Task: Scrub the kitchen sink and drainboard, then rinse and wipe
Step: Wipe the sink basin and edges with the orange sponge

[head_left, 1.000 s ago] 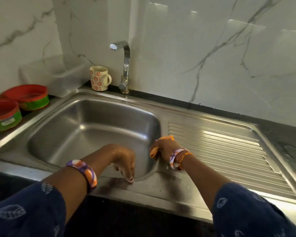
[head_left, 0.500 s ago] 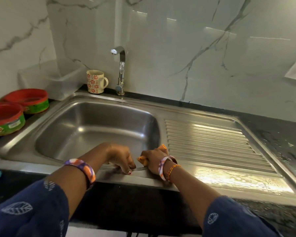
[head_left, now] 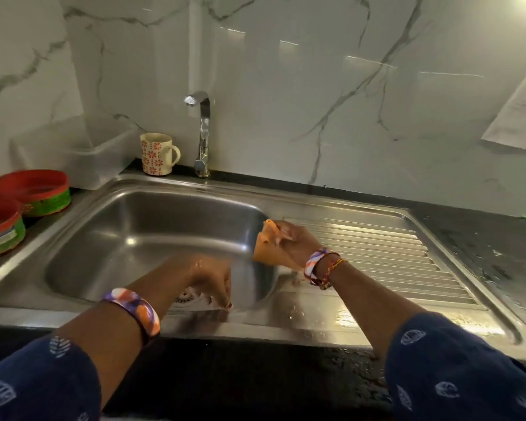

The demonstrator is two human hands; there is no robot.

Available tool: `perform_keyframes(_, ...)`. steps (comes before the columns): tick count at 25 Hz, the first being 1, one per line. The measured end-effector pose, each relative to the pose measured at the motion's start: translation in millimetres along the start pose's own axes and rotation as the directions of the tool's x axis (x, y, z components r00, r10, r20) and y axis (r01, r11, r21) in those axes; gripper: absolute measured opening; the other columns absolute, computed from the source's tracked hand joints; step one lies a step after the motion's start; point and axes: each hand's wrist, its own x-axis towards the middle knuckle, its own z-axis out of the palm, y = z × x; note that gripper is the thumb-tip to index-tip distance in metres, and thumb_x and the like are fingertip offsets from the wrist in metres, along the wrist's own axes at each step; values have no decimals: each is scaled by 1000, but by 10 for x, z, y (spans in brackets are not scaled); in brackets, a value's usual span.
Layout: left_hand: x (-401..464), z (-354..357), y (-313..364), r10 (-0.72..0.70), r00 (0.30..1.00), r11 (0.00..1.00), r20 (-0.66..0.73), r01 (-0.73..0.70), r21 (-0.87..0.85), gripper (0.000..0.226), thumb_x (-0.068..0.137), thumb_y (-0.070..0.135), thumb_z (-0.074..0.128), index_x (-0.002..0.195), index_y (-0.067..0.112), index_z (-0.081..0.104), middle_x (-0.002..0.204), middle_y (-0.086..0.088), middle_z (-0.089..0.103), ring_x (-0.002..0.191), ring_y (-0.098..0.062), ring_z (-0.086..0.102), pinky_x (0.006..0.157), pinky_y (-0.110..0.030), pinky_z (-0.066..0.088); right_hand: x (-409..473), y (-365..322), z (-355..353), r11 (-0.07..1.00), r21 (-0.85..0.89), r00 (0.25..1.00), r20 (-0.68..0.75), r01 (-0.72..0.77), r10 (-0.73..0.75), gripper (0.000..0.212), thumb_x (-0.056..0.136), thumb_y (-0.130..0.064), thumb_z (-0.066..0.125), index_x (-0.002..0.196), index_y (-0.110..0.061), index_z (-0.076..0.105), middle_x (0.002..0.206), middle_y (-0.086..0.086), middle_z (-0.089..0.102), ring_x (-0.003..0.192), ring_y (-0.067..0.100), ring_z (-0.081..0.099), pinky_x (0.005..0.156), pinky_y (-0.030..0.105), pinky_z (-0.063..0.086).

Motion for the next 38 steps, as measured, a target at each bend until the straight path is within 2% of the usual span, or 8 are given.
perform_keyframes(4, 201, 87, 314, 138, 990, 988, -21, -136, 69, 20, 87, 28, 63, 87, 8, 70, 67, 7, 53, 63, -6, 48, 69, -22, 41, -331, 586, -596, 990, 39, 934, -327, -136, 141, 30, 92, 2, 50, 111, -15, 66, 81, -14, 69, 76, -11, 61, 85, 16, 50)
perform_keyframes(8, 281, 192, 421, 115, 993, 982, -19, -110, 152, 34, 85, 29, 66, 58, 15, 53, 57, 6, 47, 52, -6, 41, 55, -22, 34, -986, 1250, -1013, 866, -72, 706, -613, -496, 354, 16, 87, -8, 56, 91, -13, 72, 102, 18, 69, 96, 33, 62, 78, 30, 43)
perform_keyframes(13, 245, 213, 369, 86, 996, 990, -7, -85, 113, 30, 86, 36, 64, 63, 18, 56, 58, 6, 48, 53, -6, 42, 54, -21, 34, -1354, 1397, -953, 746, -121, 716, -416, -655, 561, 38, 72, -59, 55, 73, -21, 61, 95, 7, 64, 113, 32, 53, 102, 48, 37)
perform_keyframes(16, 201, 282, 306, 19, 998, 997, -57, -15, 78, 39, 87, 44, 61, 58, 17, 57, 58, 5, 54, 53, -8, 49, 60, -22, 40, -1367, 1220, -795, 771, -91, 694, -511, -630, 507, 14, 84, -23, 63, 96, -20, 67, 104, 13, 67, 106, 35, 60, 89, 37, 47)
perform_keyframes(20, 45, 348, 145, -83, 976, 980, -203, 117, 159, 53, 86, 55, 54, 52, 15, 54, 56, 4, 55, 53, -12, 50, 59, -24, 38, -1353, 920, -372, 841, -213, 841, -356, -497, 407, 44, 94, -20, 48, 137, -29, 47, 134, 10, 55, 121, 32, 52, 95, 33, 42)
perform_keyframes(27, -342, 423, -138, -230, 924, 953, -305, 278, 123, 43, 93, 50, 46, 91, 13, 69, 96, -6, 62, 86, -19, 58, 75, -28, 43, -952, 168, 515, 999, -1, 999, 19, -42, 42, 26, 88, -1, 53, 98, -12, 74, 107, 0, 71, 104, 7, 64, 84, 5, 44)
perform_keyframes(30, -461, 414, -173, -282, 920, 931, -271, 330, 153, 42, 95, 46, 44, 111, 15, 67, 114, -8, 63, 100, -20, 58, 81, -27, 42, -703, -8, 730, 997, 67, 996, 75, -44, 38, 27, 86, 1, 53, 79, -19, 71, 97, 3, 74, 94, 15, 69, 90, 26, 53)
perform_keyframes(38, -518, 521, -125, -318, 902, 916, -293, 372, 150, 38, 99, 39, 38, 118, 16, 62, 122, -13, 61, 98, -22, 57, 78, -25, 40, -80, -171, 1191, 934, -346, 940, 338, 88, 36, 24, 88, -16, 59, 110, -10, 68, 115, 8, 67, 102, 23, 62, 93, 32, 47)
